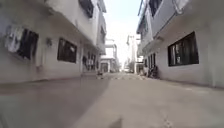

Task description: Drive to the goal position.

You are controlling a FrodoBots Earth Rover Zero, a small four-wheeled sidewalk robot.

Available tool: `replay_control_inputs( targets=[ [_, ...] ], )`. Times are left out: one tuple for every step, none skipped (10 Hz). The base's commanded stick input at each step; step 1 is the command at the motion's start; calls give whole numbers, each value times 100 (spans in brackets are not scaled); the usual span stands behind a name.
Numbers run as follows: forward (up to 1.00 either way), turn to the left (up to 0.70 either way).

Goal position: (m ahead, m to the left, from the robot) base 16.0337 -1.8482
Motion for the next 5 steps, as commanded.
replay_control_inputs(
  targets=[
    [85,0],
    [85,0],
    [85,0],
    [85,-20],
    [85,-34]
  ],
)
